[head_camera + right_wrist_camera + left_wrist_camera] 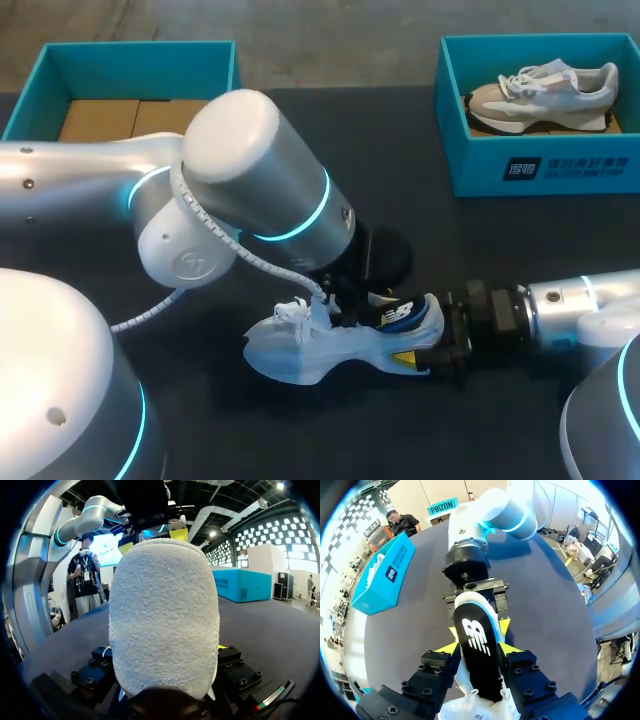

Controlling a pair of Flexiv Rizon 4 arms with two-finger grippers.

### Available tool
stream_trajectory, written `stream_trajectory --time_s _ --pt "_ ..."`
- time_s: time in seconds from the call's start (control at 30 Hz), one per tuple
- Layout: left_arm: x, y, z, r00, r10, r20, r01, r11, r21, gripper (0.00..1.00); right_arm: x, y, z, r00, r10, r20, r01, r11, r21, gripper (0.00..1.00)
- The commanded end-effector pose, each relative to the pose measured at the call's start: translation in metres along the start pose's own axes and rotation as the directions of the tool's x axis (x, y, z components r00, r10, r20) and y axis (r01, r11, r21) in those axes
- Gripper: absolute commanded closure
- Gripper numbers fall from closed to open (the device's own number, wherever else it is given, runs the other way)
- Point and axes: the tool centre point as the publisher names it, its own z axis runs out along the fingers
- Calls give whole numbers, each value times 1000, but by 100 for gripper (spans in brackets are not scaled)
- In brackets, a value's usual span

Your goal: Take the shoe out of the shoebox, open the shoe tongue, remove and reinsert the insole, then place the shoe into the shoebox

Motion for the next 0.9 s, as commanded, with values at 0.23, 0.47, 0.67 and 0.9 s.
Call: stream_trajectory --time_s 0.23,0.47,0.67,0.9 --pt "11 -16 18 1000 10 15 -10 1000 -21 52 0 -2 0 1000 0 2 0 1000 3 100" --pt "10 -17 25 999 -3 32 4 999 -40 52 0 -2 0 1000 0 2 0 1000 3 100" --pt "8 -16 29 999 -23 45 25 999 -47 52 0 -2 0 1000 0 2 0 1000 3 100" --pt "2 -17 31 997 -48 61 51 997 -50 76 0 -2 0 1000 0 2 0 1000 3 100"
